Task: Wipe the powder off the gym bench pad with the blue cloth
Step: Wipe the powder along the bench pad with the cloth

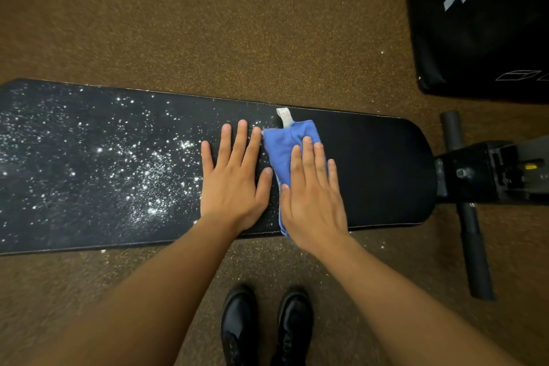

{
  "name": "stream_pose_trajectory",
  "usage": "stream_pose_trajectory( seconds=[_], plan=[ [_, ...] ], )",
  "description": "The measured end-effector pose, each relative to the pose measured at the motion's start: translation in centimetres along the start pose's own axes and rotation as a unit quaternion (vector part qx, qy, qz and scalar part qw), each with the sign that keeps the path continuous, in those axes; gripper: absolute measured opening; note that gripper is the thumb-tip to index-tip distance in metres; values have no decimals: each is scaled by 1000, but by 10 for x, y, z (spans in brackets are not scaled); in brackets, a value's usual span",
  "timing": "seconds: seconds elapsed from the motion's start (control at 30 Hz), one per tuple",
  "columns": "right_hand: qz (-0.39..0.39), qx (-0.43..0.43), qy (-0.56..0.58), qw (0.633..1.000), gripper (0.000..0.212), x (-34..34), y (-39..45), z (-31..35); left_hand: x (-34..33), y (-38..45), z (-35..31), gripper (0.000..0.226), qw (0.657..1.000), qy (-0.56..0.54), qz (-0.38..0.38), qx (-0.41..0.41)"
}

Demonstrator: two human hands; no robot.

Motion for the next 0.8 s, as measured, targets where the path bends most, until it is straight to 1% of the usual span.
stream_pose_trajectory(
  seconds=[0.13, 0.27, 0.47, 0.6, 0.8],
  plan=[
    [0, -16, 8, 1000, 67, 3, 3, 2, 11, -2, 3, 70, 1000, -19, -19, 2],
    [7, -50, 26, 998, 64, 4, 10, 8, 20, -8, 23, 69, 1000, 12, -22, 4],
    [-13, -87, 28, 996, 67, 6, 29, 18, 28, -15, 56, 67, 999, 44, -11, 17],
    [-12, -94, 30, 995, 68, 5, 30, 19, 21, -18, 64, 67, 999, 45, 7, 20],
    [-10, -99, 25, 995, 67, 7, 28, 17, 19, -17, 64, 66, 999, 29, 2, 23]
  ],
)
Point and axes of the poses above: each hand's wrist, its own y-axis towards the middle knuckle, its own x-axis out of the back of the hand, z = x × y, the point moved 3 cm from there along y, towards the middle knuckle, and after that the axes turned 3 degrees about -x, right-handed, at the moved point
